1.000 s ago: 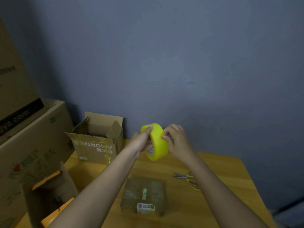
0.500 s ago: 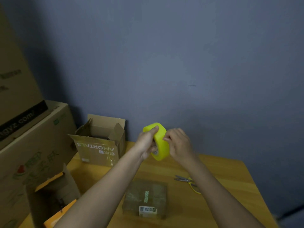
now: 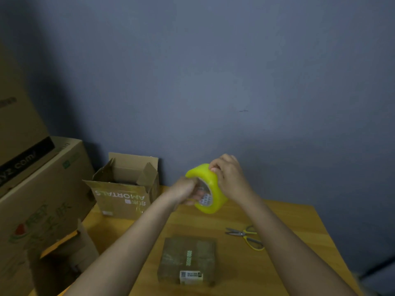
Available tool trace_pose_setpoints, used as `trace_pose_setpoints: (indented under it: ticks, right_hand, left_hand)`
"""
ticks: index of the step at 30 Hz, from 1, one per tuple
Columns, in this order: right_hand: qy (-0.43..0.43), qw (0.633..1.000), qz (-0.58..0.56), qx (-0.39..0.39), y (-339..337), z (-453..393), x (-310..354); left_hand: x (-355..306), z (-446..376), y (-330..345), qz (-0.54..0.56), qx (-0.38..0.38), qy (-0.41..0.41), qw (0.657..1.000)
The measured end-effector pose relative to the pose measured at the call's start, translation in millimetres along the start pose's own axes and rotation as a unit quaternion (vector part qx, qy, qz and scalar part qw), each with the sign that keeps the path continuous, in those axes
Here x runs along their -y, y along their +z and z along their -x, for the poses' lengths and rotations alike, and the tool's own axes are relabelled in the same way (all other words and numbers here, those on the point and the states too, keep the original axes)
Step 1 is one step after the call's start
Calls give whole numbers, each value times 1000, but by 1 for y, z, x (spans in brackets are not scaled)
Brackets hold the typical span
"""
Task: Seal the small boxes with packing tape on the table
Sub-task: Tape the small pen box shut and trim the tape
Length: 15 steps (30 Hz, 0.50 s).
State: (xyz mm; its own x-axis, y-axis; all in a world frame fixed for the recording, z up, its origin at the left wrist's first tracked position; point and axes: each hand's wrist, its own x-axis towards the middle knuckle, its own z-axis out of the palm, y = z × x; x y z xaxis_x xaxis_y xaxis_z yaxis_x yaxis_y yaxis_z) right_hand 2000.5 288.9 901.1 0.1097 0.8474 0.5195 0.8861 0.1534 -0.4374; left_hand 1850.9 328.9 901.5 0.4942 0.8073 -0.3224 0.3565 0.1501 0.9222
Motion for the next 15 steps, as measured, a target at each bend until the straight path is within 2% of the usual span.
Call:
trace_pose_setpoints:
  ticks: [2,4,6,8,9,13,15]
  right_hand:
    - [-23,998,35,45,-1,2,-2]
    - [-37,995,54,71,-4,6,-4]
    - [-37,995,55,78,-9,8,-7]
    - [-33,994,56,86,-13,9,-9]
    - [-32,994,57,88,-14,10,-10]
    - [-48,994,42,91,-16,15,-13]
    - [-54,996,6,70,-19,17,-14]
  left_hand:
    - [9,-3,-4,-179,-32,71,981]
    - [16,-4,-3,-332,-55,117,934]
    - [21,-7,1,-406,-89,140,899]
    - [20,-13,4,-422,-135,195,875]
    - [17,-15,3,-421,-128,233,868]
    - [2,-30,-4,-396,22,313,863]
    - [0,-35,-1,-376,56,336,862]
